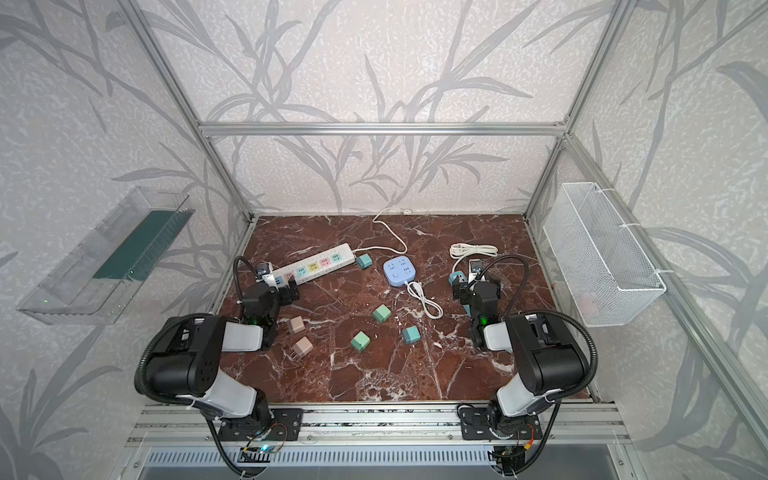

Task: Insert the plug

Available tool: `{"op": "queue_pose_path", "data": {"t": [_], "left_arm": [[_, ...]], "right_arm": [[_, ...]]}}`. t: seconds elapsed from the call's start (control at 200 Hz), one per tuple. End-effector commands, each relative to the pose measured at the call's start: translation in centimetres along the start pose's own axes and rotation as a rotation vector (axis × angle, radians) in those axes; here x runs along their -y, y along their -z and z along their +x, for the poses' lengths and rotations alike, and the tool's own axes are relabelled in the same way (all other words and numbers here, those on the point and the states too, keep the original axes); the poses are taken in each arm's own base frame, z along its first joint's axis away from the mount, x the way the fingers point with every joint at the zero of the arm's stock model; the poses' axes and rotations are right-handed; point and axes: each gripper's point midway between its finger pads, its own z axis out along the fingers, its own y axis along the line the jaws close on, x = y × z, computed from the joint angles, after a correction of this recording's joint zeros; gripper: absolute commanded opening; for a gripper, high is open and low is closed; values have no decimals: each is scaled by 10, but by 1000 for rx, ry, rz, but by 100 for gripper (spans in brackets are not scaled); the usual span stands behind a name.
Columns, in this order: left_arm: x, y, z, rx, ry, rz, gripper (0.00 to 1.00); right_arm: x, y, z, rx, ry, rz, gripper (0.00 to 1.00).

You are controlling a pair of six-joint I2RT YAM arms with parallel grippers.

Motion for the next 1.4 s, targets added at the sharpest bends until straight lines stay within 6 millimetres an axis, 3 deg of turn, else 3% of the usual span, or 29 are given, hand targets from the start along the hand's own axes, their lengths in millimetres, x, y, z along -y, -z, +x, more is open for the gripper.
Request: {"op": "queue_pose_path", "data": {"t": [0.0,1.395], "left_arm": [[1,-3,-11,31,0,-6,99],[0,-3,-11,32,-1,-17,99]], "right_arm": [[1,0,-1,7,-14,5,99],[1,-1,-1,7,-13,6,99]]}}
